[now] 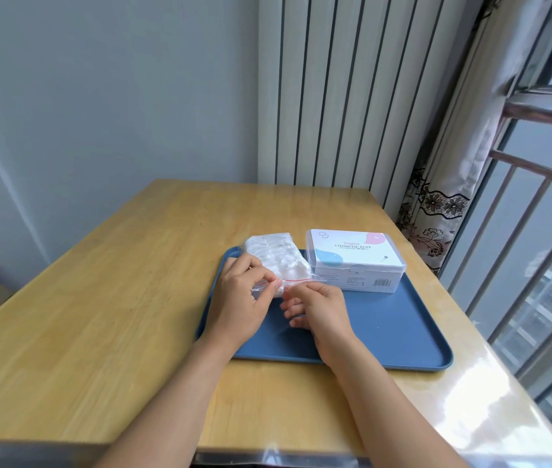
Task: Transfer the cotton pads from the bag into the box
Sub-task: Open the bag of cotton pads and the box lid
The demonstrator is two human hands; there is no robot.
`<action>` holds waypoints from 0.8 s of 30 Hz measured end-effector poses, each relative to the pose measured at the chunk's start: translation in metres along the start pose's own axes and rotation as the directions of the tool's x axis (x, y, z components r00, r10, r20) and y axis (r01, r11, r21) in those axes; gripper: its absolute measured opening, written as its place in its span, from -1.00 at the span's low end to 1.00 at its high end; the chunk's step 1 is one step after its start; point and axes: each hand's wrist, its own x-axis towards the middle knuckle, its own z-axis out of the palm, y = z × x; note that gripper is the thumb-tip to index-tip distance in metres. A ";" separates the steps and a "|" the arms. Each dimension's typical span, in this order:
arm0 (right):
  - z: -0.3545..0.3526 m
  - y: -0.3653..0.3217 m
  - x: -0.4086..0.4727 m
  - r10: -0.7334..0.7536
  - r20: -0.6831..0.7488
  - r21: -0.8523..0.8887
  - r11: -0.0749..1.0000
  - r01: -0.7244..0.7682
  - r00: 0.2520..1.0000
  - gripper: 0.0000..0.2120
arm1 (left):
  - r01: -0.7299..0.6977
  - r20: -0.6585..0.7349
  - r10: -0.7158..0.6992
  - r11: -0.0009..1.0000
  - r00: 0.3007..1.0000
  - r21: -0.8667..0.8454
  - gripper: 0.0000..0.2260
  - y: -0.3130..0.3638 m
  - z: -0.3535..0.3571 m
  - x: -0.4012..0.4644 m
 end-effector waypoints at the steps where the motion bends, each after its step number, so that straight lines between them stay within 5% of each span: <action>1: 0.001 0.000 0.000 0.000 -0.003 -0.007 1.000 0.000 1.000 -0.87 | 0.015 0.000 -0.015 1.000 1.000 -0.015 -0.92 -0.001 0.000 0.000; 5: 0.001 0.004 0.003 -0.015 -0.025 -0.056 0.998 0.013 1.000 -0.87 | 0.061 -0.021 -0.063 0.996 0.998 -0.069 -0.90 -0.002 0.002 0.001; 12: 0.001 0.007 0.005 -0.014 -0.011 -0.187 0.982 0.012 1.000 -0.84 | 0.130 -0.287 -0.175 0.977 0.942 -0.168 -0.89 -0.009 -0.005 0.004; 17: 0.006 0.008 0.004 -0.027 -0.049 -0.267 0.964 0.013 0.998 -0.84 | 0.166 -0.504 -0.240 0.968 0.830 -0.188 -0.93 -0.009 -0.011 0.005; 20: 0.006 0.009 0.003 -0.055 -0.045 -0.310 0.950 0.039 0.997 -0.84 | 0.158 -0.496 -0.240 0.967 0.835 -0.201 -0.94 -0.009 -0.011 0.004; 24: 0.005 0.010 -0.002 -0.158 -0.108 -0.363 0.925 0.109 0.982 -0.78 | 0.041 -0.321 -0.086 0.989 0.943 -0.143 -0.95 -0.007 -0.007 0.004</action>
